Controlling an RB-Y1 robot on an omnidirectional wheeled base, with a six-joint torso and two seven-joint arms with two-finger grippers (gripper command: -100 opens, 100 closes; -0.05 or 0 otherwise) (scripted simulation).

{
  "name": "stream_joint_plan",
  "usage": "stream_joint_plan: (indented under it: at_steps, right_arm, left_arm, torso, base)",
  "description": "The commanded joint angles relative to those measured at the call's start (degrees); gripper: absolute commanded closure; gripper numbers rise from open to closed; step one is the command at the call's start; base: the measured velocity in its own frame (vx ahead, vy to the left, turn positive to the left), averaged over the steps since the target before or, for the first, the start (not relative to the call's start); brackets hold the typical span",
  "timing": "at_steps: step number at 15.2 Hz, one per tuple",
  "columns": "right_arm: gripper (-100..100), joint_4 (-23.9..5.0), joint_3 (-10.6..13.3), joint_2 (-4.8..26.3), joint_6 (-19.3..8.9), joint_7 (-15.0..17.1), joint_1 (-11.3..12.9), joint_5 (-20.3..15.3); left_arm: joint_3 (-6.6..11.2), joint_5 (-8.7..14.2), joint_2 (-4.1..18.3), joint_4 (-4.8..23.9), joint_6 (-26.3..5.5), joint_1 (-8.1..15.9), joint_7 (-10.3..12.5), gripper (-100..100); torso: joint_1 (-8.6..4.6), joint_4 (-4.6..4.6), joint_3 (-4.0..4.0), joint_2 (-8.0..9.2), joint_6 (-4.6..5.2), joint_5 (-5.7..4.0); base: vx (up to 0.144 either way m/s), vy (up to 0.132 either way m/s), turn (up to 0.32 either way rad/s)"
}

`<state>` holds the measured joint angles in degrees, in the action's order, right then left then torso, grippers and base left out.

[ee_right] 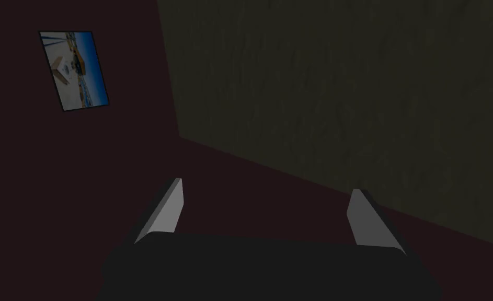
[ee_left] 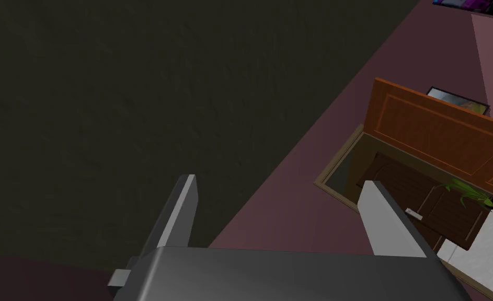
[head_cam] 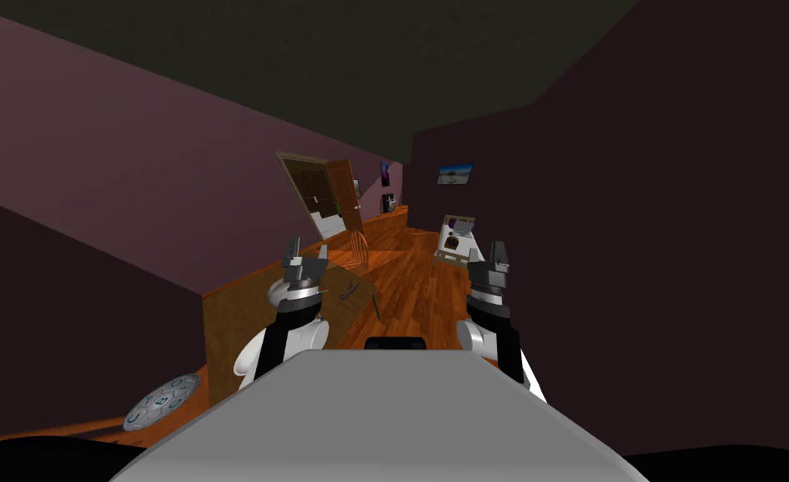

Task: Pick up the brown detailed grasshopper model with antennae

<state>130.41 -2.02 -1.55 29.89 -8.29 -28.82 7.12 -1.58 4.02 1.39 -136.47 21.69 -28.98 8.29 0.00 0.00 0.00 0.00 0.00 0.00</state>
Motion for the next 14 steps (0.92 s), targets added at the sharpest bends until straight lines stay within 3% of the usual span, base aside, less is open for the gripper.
stream_joint_plan:
  at_steps: [1, 5, 6, 14]
  right_arm:
    - [0, 0.00, 0.00, 0.00, 0.00, 0.00, 0.00, 0.00]
    - [0, 0.00, 0.00, -0.01, 0.00, 0.00, -0.01, 0.00]
    - [0, 0.00, 0.00, -0.01, 0.00, 0.00, -0.02, 0.00]
    - [0, 0.00, 0.00, -0.01, 0.00, 0.00, -0.02, 0.00]
  left_arm:
    - [0.28, 0.19, 1.81, 0.50, -0.70, 0.07, 0.08, -100]
    - [1.84, 1.23, 5.68, 3.24, -4.89, 0.53, 0.57, -100]
    - [1.84, 1.23, 5.68, 3.24, -4.89, 0.53, 0.57, -100]
    - [5.14, 3.40, 7.81, 8.73, -13.78, 1.61, 1.75, -100]
  torso:
    - [0.00, 0.00, 0.00, 0.00, 0.00, 0.00]
    - [-0.24, -0.04, -0.12, -0.22, -0.02, -0.05]
    - [-0.31, -0.07, -0.17, -0.31, -0.02, -0.06]
    - [-0.34, -0.09, -0.22, -0.38, -0.01, -0.07]
  base:
    - [0.011, -0.014, 0.032]
    - [0.058, -0.066, 0.124]
    - [0.072, -0.090, 0.103]
    - [0.077, -0.091, 0.140]
